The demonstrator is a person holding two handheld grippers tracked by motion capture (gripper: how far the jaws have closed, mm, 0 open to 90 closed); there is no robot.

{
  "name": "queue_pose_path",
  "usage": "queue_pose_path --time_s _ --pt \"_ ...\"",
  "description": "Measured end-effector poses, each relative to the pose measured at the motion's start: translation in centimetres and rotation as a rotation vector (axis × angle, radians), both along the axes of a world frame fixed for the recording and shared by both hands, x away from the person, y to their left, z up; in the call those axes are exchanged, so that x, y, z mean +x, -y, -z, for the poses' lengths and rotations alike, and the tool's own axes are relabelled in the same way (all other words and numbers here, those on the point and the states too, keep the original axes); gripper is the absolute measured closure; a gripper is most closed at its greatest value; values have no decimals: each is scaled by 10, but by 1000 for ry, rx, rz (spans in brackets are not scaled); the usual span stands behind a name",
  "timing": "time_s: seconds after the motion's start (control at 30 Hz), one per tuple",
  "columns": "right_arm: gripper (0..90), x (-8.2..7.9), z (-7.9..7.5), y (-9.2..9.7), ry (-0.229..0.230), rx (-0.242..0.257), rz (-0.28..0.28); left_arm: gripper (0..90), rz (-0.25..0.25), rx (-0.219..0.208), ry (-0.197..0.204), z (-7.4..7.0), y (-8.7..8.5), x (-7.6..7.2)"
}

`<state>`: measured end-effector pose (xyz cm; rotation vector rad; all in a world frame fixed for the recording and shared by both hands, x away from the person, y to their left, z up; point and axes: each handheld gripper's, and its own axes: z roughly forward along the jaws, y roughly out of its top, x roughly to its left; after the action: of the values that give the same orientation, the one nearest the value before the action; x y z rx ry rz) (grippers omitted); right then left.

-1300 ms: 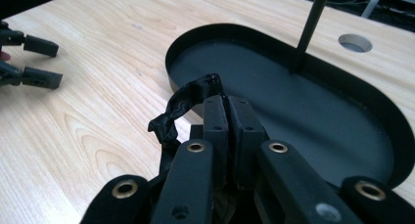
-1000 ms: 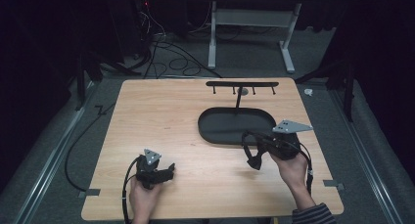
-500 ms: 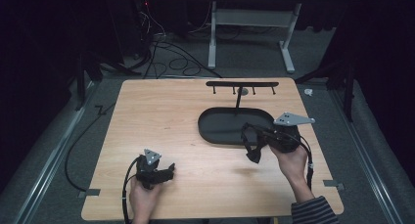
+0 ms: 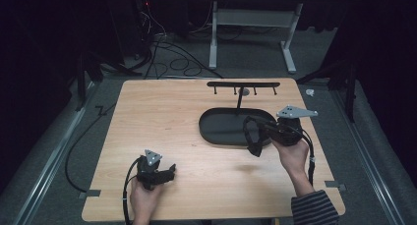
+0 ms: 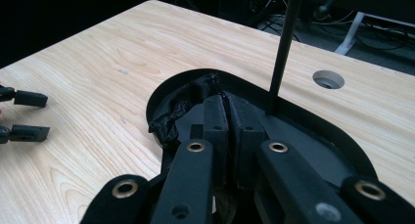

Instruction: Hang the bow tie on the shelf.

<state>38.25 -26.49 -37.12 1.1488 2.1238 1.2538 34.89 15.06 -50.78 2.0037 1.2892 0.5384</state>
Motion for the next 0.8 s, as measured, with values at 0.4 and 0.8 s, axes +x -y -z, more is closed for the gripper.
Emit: queue_pose_path --time_s 0.4,0.8 --pt "885 12 -10 3 13 -2 25 184 0 0 0 0 0 0" --pt "884 24 -21 7 34 3 47 184 0 1 0 0 0 0"
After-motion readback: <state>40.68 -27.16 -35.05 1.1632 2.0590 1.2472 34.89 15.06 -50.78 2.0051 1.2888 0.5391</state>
